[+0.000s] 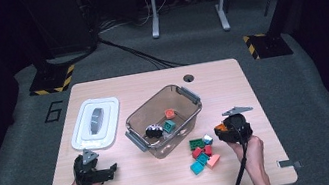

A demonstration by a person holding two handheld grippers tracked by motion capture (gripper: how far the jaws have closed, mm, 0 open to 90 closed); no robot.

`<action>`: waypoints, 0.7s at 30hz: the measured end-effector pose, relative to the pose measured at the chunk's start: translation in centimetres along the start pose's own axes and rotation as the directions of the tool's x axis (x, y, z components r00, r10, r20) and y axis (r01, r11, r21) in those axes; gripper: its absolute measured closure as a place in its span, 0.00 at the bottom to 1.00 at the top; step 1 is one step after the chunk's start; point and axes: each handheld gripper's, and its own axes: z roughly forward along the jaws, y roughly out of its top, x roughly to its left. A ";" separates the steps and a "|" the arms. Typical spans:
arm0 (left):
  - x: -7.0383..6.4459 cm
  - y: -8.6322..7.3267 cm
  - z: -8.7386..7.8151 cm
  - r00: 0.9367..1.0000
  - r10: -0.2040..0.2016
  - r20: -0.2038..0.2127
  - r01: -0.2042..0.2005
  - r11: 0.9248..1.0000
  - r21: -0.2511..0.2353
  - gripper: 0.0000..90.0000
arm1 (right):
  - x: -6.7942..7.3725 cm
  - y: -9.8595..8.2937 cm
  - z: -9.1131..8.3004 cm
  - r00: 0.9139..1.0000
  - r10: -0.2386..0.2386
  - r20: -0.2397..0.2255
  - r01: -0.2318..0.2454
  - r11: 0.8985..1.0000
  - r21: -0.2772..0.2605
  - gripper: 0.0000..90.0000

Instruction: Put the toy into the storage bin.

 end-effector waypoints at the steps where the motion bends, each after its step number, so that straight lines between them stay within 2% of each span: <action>1: 0.0 0.0 0.0 1.000 -0.001 0.000 0.001 1.000 0.000 0.05 | 0.0 0.2 0.0 1.000 0.000 -0.002 0.000 1.000 -0.006 0.65; 6: 0.0 0.0 0.0 1.000 -0.003 0.000 0.003 1.000 0.000 0.05 | -0.1 1.1 -0.2 1.000 -0.014 -0.007 0.014 1.000 -0.025 0.65; 9: 0.0 0.0 0.0 1.000 -0.003 0.000 0.003 1.000 0.000 0.05 | -0.2 1.7 -0.3 1.000 -0.007 -0.014 0.006 1.000 -0.026 0.65; 21: 0.0 0.0 0.0 1.000 -0.003 0.000 0.003 1.000 0.000 0.05 | -0.4 3.6 -0.4 1.000 -0.021 -0.002 0.020 0.999 -0.041 0.65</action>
